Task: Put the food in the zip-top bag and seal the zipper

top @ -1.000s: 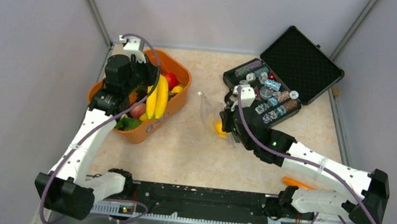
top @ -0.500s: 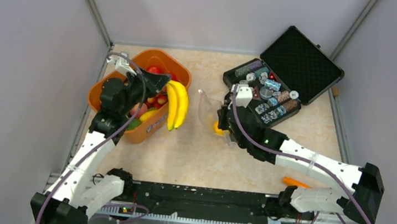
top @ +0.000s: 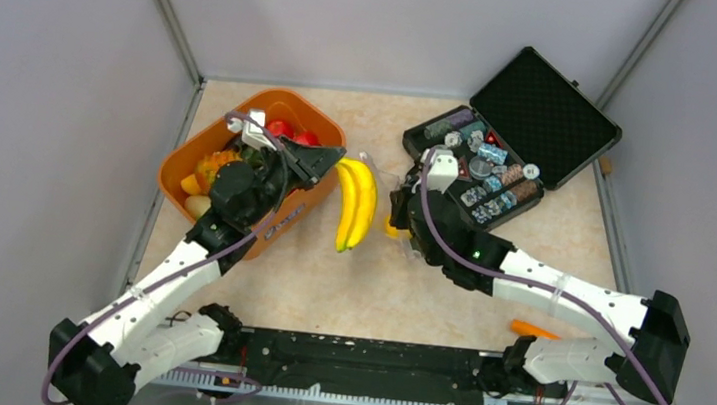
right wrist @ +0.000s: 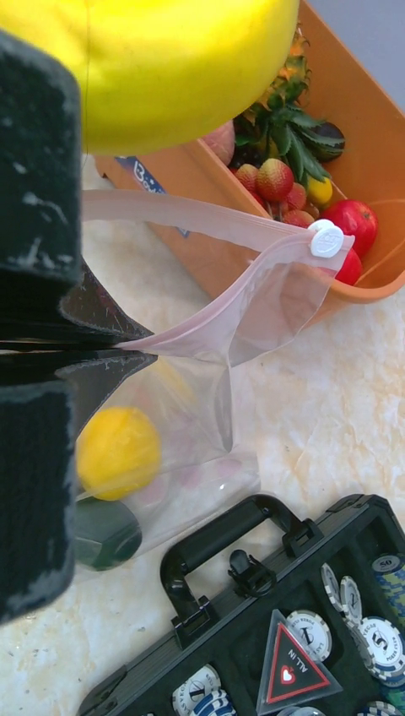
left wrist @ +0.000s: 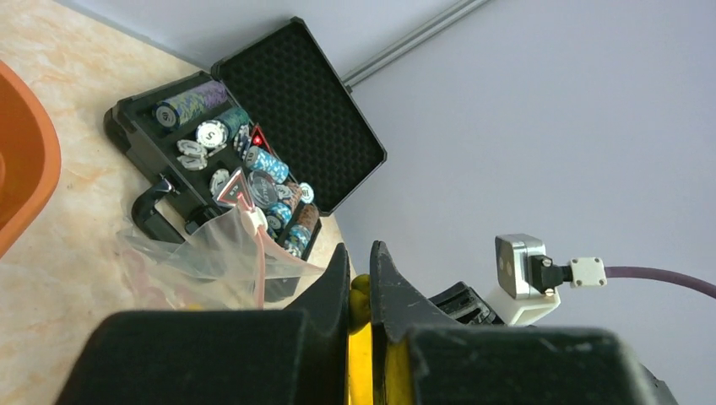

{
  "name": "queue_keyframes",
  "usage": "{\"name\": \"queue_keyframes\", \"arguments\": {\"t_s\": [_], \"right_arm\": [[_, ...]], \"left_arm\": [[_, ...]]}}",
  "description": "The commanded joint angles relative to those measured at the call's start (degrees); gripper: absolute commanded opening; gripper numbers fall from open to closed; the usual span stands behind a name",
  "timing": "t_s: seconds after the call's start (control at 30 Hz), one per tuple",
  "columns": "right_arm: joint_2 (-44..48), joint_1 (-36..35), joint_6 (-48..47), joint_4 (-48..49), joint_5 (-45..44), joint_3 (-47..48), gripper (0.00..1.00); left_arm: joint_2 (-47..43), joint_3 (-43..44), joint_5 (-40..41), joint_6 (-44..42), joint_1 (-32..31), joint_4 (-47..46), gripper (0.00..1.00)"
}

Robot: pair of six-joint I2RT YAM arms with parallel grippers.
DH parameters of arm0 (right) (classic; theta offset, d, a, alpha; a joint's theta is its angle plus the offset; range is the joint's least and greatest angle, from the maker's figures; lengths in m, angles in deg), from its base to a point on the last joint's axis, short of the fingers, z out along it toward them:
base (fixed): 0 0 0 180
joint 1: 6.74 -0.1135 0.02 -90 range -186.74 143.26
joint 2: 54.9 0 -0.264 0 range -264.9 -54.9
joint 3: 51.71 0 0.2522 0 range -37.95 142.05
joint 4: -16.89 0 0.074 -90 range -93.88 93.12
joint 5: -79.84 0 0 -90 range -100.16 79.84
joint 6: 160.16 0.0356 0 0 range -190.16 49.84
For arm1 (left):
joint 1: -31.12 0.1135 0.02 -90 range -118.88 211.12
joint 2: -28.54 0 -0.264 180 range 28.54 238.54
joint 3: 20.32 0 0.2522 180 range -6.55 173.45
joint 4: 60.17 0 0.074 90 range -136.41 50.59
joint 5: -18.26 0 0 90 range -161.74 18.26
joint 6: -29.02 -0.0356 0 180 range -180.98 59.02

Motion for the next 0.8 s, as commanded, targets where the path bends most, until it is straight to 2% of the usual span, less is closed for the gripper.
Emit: {"name": "queue_keyframes", "arguments": {"t_s": [0.0,0.17,0.27,0.4,0.53,0.77], "right_arm": [[-0.3,-0.5,0.4,3.6,-1.3,0.1,0.0],[-0.4,-1.3,-0.5,4.4,-1.0,0.0,0.0],[-0.5,-1.7,-1.5,4.7,-1.7,0.1,0.0],[-0.3,-1.8,-2.1,4.8,-2.3,0.2,0.0],[-0.1,-1.8,-2.4,4.7,-3.4,0.3,0.0],[0.4,-1.8,-2.7,4.6,-4.6,0.9,0.0]], "left_arm": [[-0.9,-2.1,8.7,-0.1,-2.6,-9.9,0.0],[2.2,-1.3,11.5,-1.6,-3.8,-17.6,0.0],[6.0,2.7,10.7,-0.4,-4.6,-10.5,0.0],[7.4,-0.5,10.2,1.9,-6.0,-12.3,0.0],[6.3,-0.7,11.8,0.5,-7.8,-8.7,0.0],[8.1,3.5,14.9,-3.4,-10.8,5.5,0.0]]}}
